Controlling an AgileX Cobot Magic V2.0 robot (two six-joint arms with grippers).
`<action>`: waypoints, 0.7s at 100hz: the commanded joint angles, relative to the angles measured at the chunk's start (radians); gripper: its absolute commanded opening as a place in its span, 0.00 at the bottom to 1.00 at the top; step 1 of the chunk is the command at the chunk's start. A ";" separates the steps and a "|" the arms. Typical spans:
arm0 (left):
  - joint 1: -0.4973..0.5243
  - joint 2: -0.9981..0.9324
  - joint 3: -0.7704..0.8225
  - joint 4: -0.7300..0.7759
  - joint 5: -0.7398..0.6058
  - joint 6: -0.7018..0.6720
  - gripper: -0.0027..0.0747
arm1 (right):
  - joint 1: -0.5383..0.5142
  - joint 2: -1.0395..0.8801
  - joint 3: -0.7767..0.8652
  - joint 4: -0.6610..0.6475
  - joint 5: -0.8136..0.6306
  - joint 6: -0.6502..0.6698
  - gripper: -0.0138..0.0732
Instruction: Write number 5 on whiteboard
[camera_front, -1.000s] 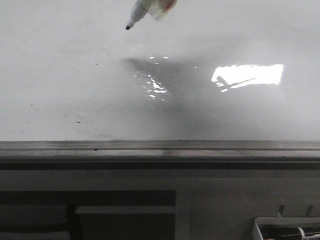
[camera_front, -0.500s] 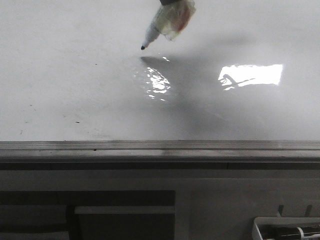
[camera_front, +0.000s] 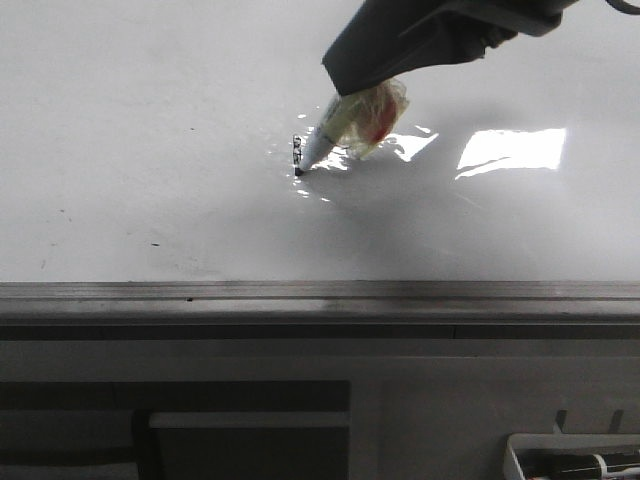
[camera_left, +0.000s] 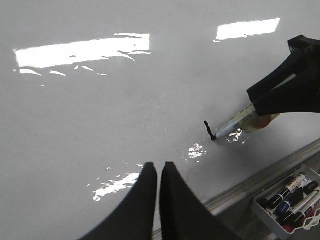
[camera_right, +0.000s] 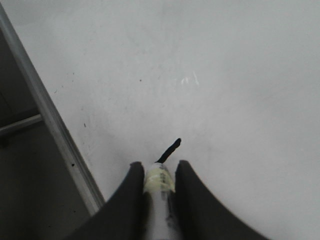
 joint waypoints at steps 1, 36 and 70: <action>0.003 0.006 -0.028 -0.021 -0.064 -0.009 0.01 | -0.004 -0.001 -0.015 -0.006 -0.017 -0.002 0.10; 0.003 0.006 -0.028 -0.021 -0.064 -0.009 0.01 | -0.092 -0.002 -0.015 -0.059 0.028 -0.002 0.10; 0.003 0.006 -0.028 -0.021 -0.071 -0.009 0.01 | -0.096 0.004 -0.007 -0.057 0.132 0.048 0.10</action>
